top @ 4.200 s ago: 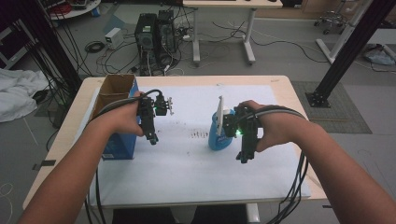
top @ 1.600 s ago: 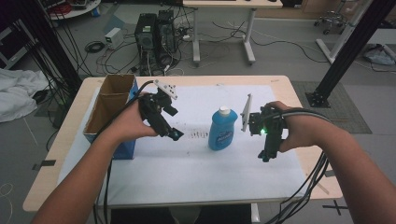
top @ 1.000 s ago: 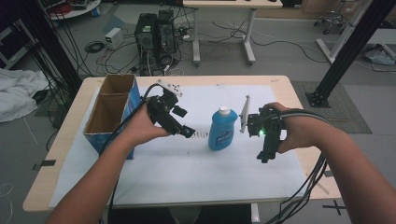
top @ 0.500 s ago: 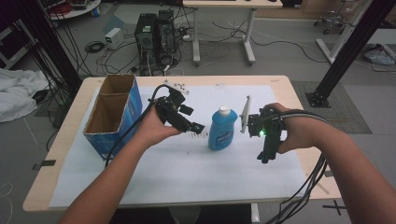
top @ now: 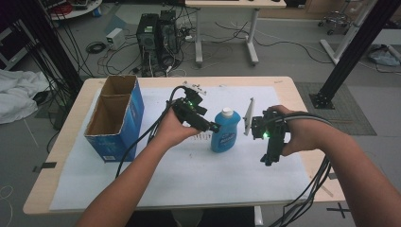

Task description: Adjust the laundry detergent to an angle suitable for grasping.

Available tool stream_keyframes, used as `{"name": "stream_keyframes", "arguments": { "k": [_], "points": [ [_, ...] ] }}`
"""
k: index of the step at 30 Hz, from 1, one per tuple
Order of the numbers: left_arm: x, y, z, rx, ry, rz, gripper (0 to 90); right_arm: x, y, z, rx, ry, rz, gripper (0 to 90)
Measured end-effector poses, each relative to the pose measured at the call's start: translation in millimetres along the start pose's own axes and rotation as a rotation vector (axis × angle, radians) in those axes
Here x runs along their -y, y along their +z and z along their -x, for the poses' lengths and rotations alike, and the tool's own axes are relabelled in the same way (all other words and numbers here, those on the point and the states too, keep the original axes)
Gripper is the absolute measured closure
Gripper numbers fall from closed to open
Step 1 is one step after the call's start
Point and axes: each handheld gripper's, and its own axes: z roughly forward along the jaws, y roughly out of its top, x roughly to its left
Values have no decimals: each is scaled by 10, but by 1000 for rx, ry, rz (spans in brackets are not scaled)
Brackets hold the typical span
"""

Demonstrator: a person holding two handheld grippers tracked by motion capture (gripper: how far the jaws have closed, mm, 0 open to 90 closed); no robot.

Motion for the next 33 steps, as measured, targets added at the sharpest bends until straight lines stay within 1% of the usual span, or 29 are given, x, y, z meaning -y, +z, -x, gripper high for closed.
{"name": "stream_keyframes", "arguments": {
  "k": [1, 4, 7, 13, 16, 17, 18, 19, 20, 22, 24, 27, 30, 31, 33],
  "points": [
    [-23, 54, 13, -7, 6, -7, 17, 4, 3, 0, -1, -2, -1, 37],
    [-36, 94, 20, -9, 6, -11, 17, 22, 4, -2, -3, -2, 1, 37],
    [-69, 171, 46, -18, 18, -24, 17, 53, 3, -2, -3, 8, -2, 37],
    [-135, 276, 101, -27, 40, -47, 18, 109, 21, -8, -6, 15, -5, 37],
    [-144, 291, 109, -24, 41, -47, 17, 122, 26, -10, -8, 17, -6, 37],
    [-167, 324, 119, -32, 53, -55, 17, 122, 26, -10, -8, 17, -6, 37],
    [-176, 342, 132, -38, 51, -55, 17, 133, 26, -15, -8, 19, -7, 37],
    [-190, 362, 135, -38, 58, -62, 17, 137, 27, -16, -7, 17, -6, 37],
    [-190, 362, 135, -38, 58, -62, 18, 137, 27, -16, -7, 17, -6, 37],
    [-216, 414, 145, -47, 63, -78, 18, 143, 30, -28, -6, 15, -11, 37],
    [-231, 451, 137, -52, 58, -89, 17, 146, 30, -35, -7, 17, -13, 37],
    [-251, 495, 128, -72, 65, -109, 18, 153, 32, -36, -6, 16, -9, 37],
    [-270, 529, 116, -91, 69, -119, 18, 156, 41, -39, -7, 19, -9, 37],
    [-270, 529, 116, -91, 69, -119, 18, 158, 47, -36, -8, 15, -9, 37],
    [-292, 570, 105, -109, 73, -134, 18, 159, 51, -35, -8, 16, -10, 37]
  ]
}}
